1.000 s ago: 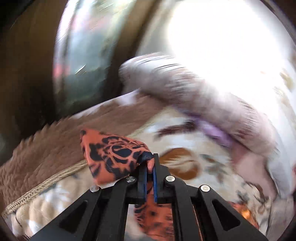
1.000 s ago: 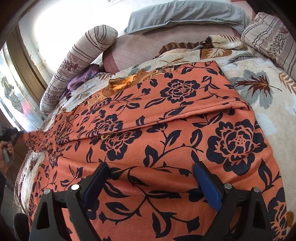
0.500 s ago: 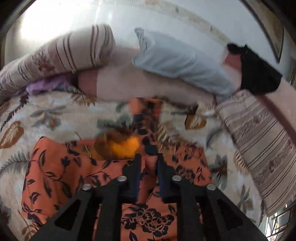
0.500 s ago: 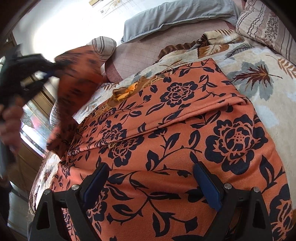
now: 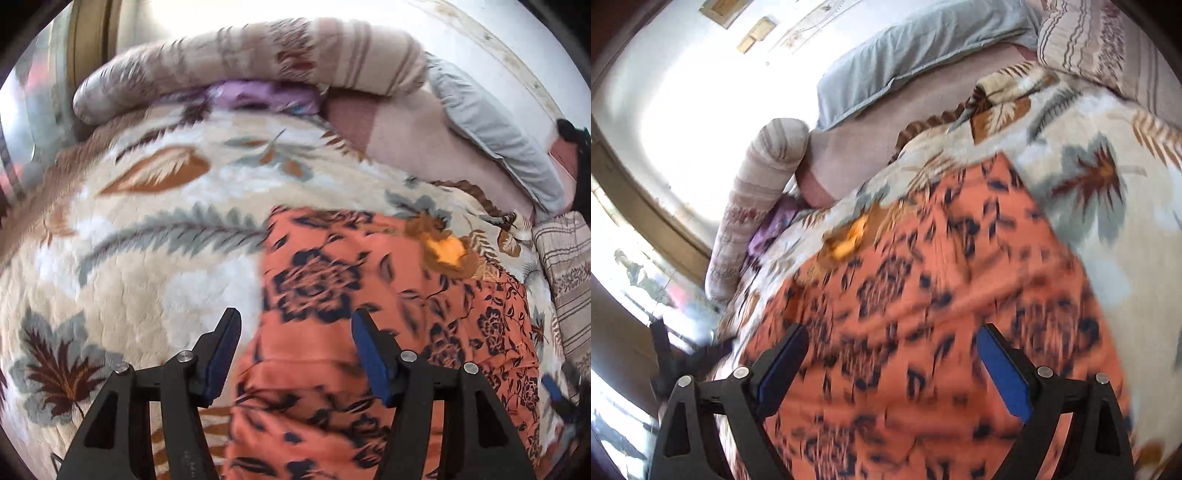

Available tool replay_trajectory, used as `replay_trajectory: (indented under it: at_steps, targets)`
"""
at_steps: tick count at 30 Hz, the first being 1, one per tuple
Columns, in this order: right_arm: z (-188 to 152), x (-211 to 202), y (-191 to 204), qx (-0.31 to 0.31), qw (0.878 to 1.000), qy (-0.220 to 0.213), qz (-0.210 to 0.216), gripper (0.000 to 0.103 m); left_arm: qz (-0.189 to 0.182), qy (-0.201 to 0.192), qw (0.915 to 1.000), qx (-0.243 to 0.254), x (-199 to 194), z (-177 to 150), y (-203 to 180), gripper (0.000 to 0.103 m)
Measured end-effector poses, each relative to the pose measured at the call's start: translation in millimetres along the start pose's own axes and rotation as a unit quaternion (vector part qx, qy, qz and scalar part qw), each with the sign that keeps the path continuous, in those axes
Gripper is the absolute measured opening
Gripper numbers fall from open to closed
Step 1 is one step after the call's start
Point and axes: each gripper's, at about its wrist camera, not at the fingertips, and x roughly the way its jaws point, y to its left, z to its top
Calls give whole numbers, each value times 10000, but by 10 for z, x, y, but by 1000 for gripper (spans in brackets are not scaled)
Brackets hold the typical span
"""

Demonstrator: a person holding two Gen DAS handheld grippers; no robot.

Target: Fold small clothes

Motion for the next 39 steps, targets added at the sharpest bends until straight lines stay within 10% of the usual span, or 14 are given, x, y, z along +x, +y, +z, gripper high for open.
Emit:
replay_trajectory:
  at_steps: [6, 8, 13, 20, 25, 27, 31, 33, 39]
  targets:
    - [515, 644, -112, 177, 9950, 748, -634, 87, -150, 149, 9995, -253, 209, -133, 270, 63]
    - [468, 873, -125, 45, 9874, 1228, -1001, 54, -203, 163, 9992, -319, 224, -171, 337, 63]
    - [431, 942, 94, -679, 9752, 1437, -1538, 11, -346, 162, 9988, -311, 245, -225, 389, 63]
    - [581, 379, 842, -2380, 9436, -35, -2299, 11, -327, 43, 9992, -233, 169, -229, 410, 63]
    - [247, 770, 2, -1113, 9630, 1252, -2110, 18, -444, -72, 9987, -218, 29, -70, 265, 64]
    - [223, 634, -85, -869, 9717, 1003, -1954, 25, -346, -197, 9992, 20, -11, 36, 121, 70]
    - [428, 381, 39, -696, 9802, 543, -1773, 70, 552, 126, 9968, 563, 316, 140, -111, 71]
    - [544, 263, 163, -748, 9855, 263, -1498, 70, 870, 696, 9914, 692, 609, 51, -111, 72]
    - [795, 695, 13, 79, 9955, 838, 429, 79, 932, 386, 9920, 763, 606, -41, -94, 75]
